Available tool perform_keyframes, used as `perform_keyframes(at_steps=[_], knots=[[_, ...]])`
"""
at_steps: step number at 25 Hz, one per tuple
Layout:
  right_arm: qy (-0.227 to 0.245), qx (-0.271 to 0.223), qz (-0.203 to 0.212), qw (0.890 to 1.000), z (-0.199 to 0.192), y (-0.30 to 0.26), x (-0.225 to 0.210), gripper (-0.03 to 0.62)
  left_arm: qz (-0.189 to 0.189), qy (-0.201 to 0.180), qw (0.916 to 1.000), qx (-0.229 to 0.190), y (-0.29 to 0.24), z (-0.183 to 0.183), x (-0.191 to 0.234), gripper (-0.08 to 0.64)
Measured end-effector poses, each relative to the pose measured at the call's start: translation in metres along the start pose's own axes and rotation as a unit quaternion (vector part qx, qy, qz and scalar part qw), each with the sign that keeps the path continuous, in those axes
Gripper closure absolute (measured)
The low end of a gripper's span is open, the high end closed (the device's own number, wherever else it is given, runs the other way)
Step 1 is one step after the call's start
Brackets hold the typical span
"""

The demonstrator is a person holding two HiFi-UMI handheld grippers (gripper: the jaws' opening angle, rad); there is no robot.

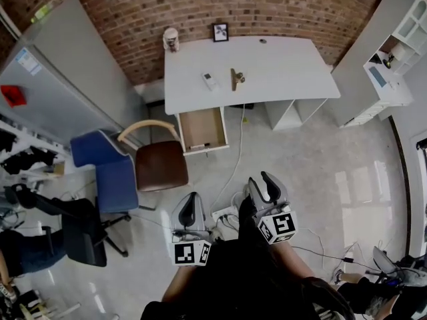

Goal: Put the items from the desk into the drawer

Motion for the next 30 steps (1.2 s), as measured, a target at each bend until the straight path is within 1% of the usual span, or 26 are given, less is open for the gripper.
perform_keyframes(at_steps=[6,11,15,19,22,24,30], knots=[[0.005,0.011,0.022,1.000,0.015,-0.056,-0.067,0.428,0.014,-0.002,0.9999,-0.001,-0.085,0.007,-0.018,0.541],[0.011,0.017,0.039,0.999,0.037,-0.097,-0.124,0.427,0.023,-0.002,0.9997,0.003,-0.154,0.020,-0.044,0.540],[0.018,0.022,0.055,0.998,0.045,-0.126,-0.168,0.427,0.041,-0.002,0.9991,0.002,-0.203,0.026,-0.062,0.541],[0.021,0.033,0.073,0.997,0.048,-0.149,-0.205,0.428,0.061,-0.003,0.9981,-0.006,-0.238,0.036,-0.079,0.540],[0.029,0.038,0.087,0.995,0.052,-0.169,-0.226,0.427,0.074,-0.008,0.9971,-0.014,-0.259,0.043,-0.088,0.540],[0.030,0.047,0.092,0.994,0.051,-0.180,-0.235,0.427,0.080,-0.007,0.9967,-0.011,-0.269,0.045,-0.091,0.540],[0.028,0.065,0.093,0.993,0.043,-0.217,-0.252,0.426,0.081,-0.001,0.9966,-0.008,-0.301,0.041,-0.086,0.540]])
Point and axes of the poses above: the fingertips, and each gripper's own axes: y backward along the fingers, x to its left, z out of its top, the point moved 8 cm from there along y, backward along the fingers, and after that the axes turned 3 degrees about x, right-handed, at the moved point
